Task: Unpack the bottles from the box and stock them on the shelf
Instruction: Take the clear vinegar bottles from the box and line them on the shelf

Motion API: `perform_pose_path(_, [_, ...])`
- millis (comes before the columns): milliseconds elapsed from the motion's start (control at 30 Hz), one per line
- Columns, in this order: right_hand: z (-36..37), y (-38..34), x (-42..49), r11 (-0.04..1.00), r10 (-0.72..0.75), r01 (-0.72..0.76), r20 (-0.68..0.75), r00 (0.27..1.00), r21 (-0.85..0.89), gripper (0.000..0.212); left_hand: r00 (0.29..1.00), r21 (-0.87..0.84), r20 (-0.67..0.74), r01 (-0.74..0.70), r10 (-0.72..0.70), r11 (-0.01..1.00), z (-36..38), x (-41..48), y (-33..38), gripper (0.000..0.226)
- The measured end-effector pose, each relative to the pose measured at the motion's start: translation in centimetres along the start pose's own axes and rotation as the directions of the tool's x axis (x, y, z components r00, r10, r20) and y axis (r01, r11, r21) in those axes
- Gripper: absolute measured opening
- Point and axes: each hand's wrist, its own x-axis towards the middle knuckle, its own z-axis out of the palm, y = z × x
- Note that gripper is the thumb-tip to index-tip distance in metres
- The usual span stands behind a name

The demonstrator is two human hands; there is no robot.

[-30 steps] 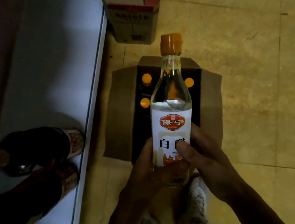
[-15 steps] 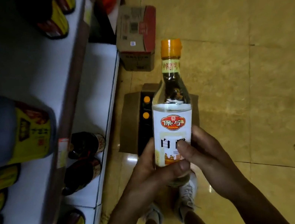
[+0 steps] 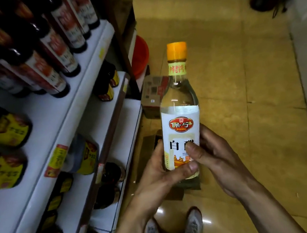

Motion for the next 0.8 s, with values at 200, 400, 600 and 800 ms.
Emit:
perform_pose_path(200, [1.6, -5.8, -1.4, 0.998, -0.062, 0.062, 0.092, 0.994, 0.000, 0.043, 0.993, -0.005, -0.084, -0.081, 0.080, 0.997, 1.2, -4.0, 5.3, 0.056])
perform_pose_path(400, [5.1, -11.1, -2.5, 0.989, -0.142, 0.148, 0.226, 0.964, -0.012, 0.052, 0.970, 0.001, -0.170, -0.176, 0.174, 0.984, 0.5, -8.9, 9.8, 0.056])
perform_pose_path(600, [11.5, -16.3, -2.7, 0.963, -0.243, 0.270, 0.358, 0.902, -0.026, 0.048, 0.921, 0.010, -0.250, -0.306, 0.299, 0.952, -2.9, -14.0, 14.4, 0.050])
perform_pose_path(800, [18.6, -19.7, -2.5, 0.938, -0.310, 0.347, 0.412, 0.857, -0.017, 0.040, 0.863, 0.070, -0.312, -0.397, 0.398, 0.915, -7.4, -18.7, 18.0, 0.044])
